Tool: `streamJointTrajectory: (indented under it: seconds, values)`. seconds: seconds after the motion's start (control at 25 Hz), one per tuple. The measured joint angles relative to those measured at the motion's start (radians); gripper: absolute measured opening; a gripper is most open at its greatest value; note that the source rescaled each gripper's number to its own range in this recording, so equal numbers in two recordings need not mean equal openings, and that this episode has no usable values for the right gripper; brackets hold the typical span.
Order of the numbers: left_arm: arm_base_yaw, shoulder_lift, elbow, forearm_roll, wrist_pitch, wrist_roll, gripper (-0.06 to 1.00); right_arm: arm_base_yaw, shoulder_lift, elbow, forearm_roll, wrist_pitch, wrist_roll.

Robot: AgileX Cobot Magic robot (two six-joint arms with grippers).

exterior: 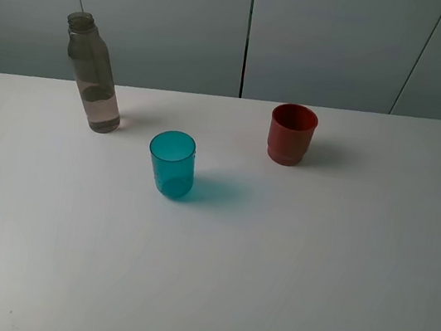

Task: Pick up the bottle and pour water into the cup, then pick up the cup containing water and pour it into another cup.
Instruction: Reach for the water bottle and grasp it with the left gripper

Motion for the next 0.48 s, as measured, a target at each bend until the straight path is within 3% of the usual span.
streamJointTrajectory:
  seconds: [0.48]
  values:
    - [0.0,0.0,0.0,0.0,0.0,0.0,1.0,0.0,0.0,0.0,0.0,0.0,0.0]
